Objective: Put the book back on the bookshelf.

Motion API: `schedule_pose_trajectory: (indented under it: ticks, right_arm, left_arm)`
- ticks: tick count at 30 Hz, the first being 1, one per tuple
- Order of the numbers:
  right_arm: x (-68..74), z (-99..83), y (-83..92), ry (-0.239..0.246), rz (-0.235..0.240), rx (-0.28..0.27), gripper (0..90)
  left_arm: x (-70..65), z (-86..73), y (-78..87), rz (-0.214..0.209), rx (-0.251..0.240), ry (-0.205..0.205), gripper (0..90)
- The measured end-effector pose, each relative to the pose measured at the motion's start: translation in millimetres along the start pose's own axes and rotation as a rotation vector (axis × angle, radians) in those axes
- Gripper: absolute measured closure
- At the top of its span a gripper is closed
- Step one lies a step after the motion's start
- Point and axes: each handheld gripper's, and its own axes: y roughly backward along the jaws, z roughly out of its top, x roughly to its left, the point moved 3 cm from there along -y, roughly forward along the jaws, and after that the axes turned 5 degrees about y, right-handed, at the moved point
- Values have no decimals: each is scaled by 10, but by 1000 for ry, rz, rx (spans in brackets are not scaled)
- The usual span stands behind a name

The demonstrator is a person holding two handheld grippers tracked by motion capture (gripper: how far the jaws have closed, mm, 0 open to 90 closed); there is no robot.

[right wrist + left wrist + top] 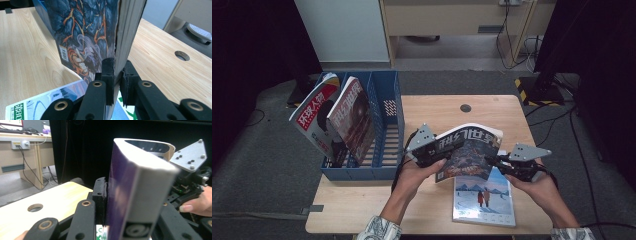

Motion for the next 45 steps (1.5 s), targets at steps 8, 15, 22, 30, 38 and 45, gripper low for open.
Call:
schedule_pose_trajectory:
  ticks: [8, 15, 22, 30, 38, 45]
  right_arm:
    - [24, 11, 0, 8, 13, -11, 829]
    - [27, -11, 9, 10, 19, -14, 829]
    - [54, 4, 1, 26, 32, -24, 829]
    - [67, 3, -10, 19, 47, -26, 829]
    - [33, -19, -19, -17, 30, -33, 820]
    - [8, -39, -29, -38, 11, -31, 818]
  left_arm:
    - [9, 4, 34, 5, 4, -19, 783]
    - [-22, -7, 21, -32, -6, -30, 791]
    - [-13, -7, 21, -63, -18, -28, 614]
    - [14, -9, 30, -46, -29, -9, 653]
    - [-12, -15, 10, -23, -35, -4, 752]
    - [-30, -20, 5, -39, -48, -1, 766]
